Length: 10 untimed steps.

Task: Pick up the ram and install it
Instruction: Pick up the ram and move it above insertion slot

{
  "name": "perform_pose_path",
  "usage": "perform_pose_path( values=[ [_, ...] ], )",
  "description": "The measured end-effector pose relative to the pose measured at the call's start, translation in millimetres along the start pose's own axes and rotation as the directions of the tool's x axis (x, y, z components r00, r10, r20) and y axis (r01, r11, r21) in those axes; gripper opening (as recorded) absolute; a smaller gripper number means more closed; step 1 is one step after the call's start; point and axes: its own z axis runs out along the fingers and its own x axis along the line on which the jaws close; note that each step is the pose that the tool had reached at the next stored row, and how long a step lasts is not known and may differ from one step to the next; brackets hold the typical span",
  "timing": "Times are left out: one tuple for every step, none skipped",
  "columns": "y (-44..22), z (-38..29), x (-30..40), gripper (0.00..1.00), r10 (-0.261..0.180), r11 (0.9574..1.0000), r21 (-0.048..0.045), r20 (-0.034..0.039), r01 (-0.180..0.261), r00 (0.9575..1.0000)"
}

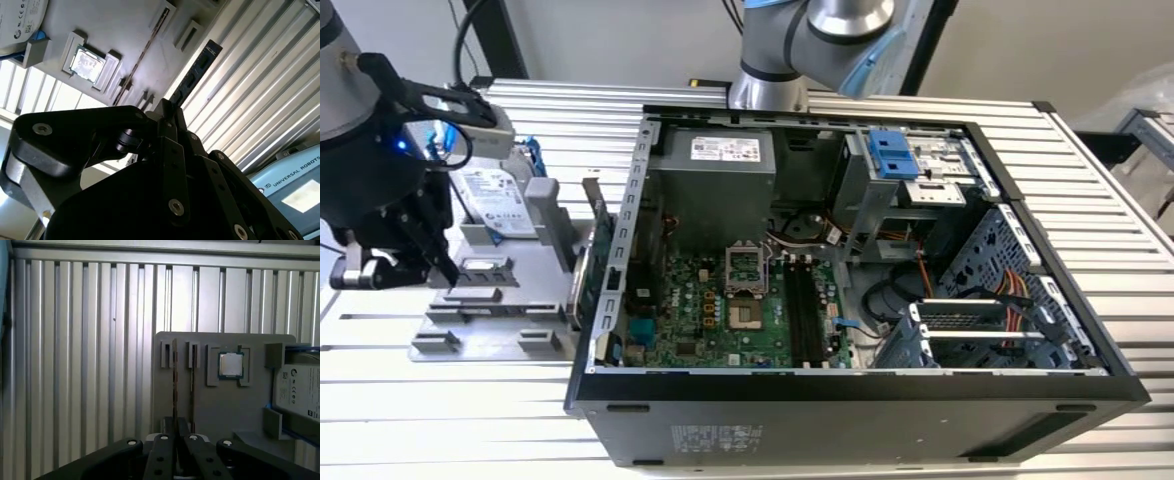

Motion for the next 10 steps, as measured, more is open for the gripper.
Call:
perform_pose_path(
  values=[
    [0.1,-2.1,-0.1,0.00,0.000,1.0000,0.0000,0.0001,0.000,1.0000],
    [0.1,-4.1,-0.1,0.00,0.000,1.0000,0.0000,0.0000,0.000,1.0000],
    [0.2,-6.2,-0.2,0.00,0.000,1.0000,0.0000,0.0000,0.000,1.0000],
    [0.2,-8.3,-0.3,0.00,0.000,1.0000,-0.0001,-0.0001,0.000,1.0000],
    [0.3,-10.3,-0.4,0.00,0.000,1.0000,0.0000,0.0000,0.000,1.0000],
    [0.4,-12.4,-0.4,0.00,0.000,1.0000,0.0000,0.0000,0.000,1.0000],
    [0.4,-14.3,-0.5,0.00,0.000,1.0000,0.0001,0.0001,0.000,1.0000],
    [0.5,-16.4,-0.5,0.00,0.000,1.0000,0.0000,0.0000,0.000,1.0000],
    [0.5,-18.3,-0.6,0.00,0.000,1.0000,0.0000,-0.0001,0.000,1.0000],
    [0.6,-20.4,-0.7,0.00,0.000,1.0000,-0.0001,-0.0001,0.000,1.0000]
  ],
)
